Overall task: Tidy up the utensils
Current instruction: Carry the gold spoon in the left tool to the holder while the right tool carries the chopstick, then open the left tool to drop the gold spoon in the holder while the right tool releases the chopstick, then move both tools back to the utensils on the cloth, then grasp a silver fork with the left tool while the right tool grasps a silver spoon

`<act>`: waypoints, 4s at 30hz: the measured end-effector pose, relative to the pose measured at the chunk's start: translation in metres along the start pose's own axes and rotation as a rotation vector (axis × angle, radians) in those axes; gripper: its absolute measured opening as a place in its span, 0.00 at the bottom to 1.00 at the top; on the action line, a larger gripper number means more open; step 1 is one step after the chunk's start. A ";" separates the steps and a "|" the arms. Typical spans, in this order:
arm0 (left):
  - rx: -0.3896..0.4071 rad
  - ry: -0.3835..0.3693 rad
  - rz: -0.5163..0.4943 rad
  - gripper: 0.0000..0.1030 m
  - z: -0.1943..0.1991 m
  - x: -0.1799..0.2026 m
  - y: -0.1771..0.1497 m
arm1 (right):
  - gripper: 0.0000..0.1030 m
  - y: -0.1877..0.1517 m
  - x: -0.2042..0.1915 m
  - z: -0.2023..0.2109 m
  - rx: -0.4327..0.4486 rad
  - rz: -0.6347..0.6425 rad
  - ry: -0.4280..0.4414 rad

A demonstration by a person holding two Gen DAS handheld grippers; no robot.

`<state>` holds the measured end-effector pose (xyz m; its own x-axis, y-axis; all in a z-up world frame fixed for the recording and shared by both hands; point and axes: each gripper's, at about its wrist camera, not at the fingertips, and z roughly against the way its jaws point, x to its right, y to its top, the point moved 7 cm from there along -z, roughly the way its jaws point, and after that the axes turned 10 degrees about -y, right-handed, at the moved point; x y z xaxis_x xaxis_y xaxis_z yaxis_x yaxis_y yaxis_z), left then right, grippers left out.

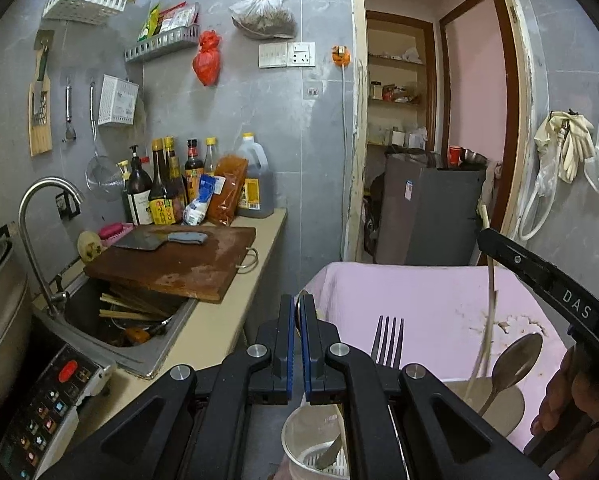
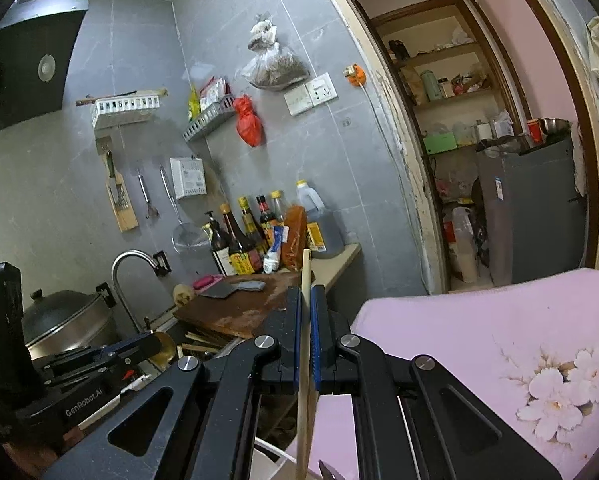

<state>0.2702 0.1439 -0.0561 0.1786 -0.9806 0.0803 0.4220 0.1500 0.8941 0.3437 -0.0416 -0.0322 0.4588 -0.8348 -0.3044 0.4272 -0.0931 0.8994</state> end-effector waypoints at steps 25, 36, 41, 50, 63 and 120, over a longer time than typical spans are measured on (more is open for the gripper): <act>-0.047 -0.175 0.156 0.32 0.013 0.003 -0.020 | 0.35 -0.004 0.017 0.044 -0.018 -0.032 -0.048; 0.011 -0.220 0.163 0.73 0.039 0.029 -0.010 | 0.67 0.014 0.047 0.103 0.031 -0.043 -0.158; 0.027 -0.240 0.121 0.90 0.047 0.055 -0.007 | 0.91 0.020 0.067 0.135 0.060 -0.032 -0.246; 0.042 -0.272 0.061 0.97 0.053 0.107 -0.013 | 0.98 0.018 0.116 0.188 0.051 -0.020 -0.399; -0.043 -0.359 0.003 0.97 0.046 0.188 -0.044 | 0.98 -0.006 0.201 0.231 -0.046 -0.051 -0.535; -0.601 -0.284 0.267 0.18 -0.045 0.302 -0.207 | 0.22 -0.152 0.288 0.117 -0.549 0.023 0.043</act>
<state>0.2765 -0.1775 -0.2362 0.1397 -0.8835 0.4472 0.8277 0.3521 0.4370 0.3198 -0.3315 -0.2194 0.4992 -0.8094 -0.3093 0.7551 0.2313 0.6134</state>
